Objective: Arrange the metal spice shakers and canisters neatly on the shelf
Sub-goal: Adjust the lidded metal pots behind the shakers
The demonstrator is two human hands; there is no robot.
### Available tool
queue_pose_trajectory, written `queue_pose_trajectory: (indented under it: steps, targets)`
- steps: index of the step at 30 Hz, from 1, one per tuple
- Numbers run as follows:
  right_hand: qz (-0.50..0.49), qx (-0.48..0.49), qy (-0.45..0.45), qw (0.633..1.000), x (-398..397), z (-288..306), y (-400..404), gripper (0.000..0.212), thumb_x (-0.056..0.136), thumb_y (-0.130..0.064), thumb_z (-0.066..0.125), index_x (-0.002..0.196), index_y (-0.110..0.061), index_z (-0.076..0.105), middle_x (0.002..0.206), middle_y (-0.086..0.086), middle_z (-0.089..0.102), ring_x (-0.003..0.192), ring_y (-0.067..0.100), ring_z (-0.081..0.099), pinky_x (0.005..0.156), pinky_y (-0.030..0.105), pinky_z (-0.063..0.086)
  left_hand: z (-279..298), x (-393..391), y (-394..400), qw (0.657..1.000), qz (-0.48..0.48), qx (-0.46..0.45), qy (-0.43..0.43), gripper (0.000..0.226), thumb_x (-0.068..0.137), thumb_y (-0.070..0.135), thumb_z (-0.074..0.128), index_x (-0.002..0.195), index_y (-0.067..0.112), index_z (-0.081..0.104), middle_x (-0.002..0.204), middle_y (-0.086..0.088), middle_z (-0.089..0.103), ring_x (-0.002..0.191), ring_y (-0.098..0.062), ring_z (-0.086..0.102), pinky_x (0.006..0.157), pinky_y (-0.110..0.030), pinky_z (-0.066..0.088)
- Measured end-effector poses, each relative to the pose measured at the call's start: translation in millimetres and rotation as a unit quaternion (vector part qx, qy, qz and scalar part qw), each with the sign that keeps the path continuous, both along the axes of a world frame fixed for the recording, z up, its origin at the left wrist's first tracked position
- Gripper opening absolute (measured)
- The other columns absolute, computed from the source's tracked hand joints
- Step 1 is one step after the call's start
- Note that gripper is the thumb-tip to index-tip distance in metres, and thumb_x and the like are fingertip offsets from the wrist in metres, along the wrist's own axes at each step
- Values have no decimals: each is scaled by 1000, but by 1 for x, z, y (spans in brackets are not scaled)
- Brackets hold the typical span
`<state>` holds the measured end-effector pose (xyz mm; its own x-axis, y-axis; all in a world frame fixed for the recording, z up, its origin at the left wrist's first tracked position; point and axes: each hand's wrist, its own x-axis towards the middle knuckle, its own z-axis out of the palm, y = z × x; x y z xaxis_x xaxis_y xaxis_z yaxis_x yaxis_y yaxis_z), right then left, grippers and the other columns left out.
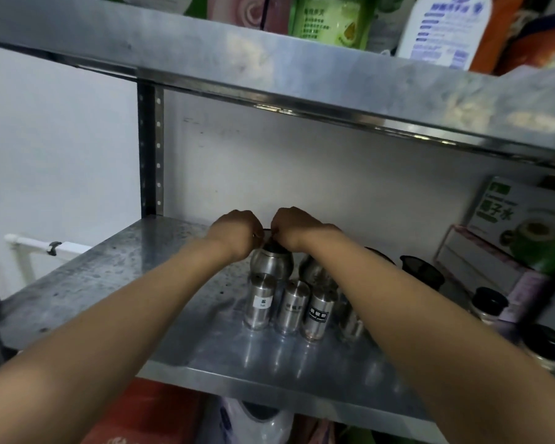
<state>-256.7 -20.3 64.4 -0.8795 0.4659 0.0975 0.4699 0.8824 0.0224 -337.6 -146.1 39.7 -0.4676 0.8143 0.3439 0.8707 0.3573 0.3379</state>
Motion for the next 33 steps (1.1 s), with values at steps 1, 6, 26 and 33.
queue_pose_trajectory:
  steps: [1, 6, 26, 33]
  targets:
    - [4, -11, 7, 1000, 1, 0, 0, 14, 89, -18, 60, 77, -11, 58, 83, 8, 60, 77, 24, 59, 61, 27, 40, -2, 0, 1, 1000, 7, 4, 9, 26, 89, 28, 61, 111, 18, 70, 122, -8, 65, 112, -28, 58, 95, -36, 48]
    - [-1, -1, 24, 1000, 4, -4, 7, 11, 88, -13, 59, 80, -6, 62, 80, 10, 59, 76, 26, 58, 59, 27, 39, -11, -4, 5, 1000, -5, 7, 4, 33, 90, 28, 61, 121, 19, 65, 130, -7, 60, 119, -27, 54, 98, -33, 44]
    - [-29, -25, 56, 998, 14, -2, 0, 38, 91, -27, 61, 63, -12, 40, 68, 4, 45, 58, 17, 45, 46, 26, 27, -13, -16, 19, 997, -34, -15, -62, 36, 101, 28, 39, 132, 20, 56, 142, -7, 51, 132, -26, 44, 104, -30, 33]
    - [-68, -43, 100, 992, 53, 18, -17, 29, 97, -18, 51, 72, -6, 42, 94, 15, 55, 89, 29, 54, 70, 27, 36, 9, 19, 4, 998, -58, 3, -4, 34, 99, 21, 38, 127, 16, 57, 140, -12, 50, 140, -26, 34, 104, -32, 33]
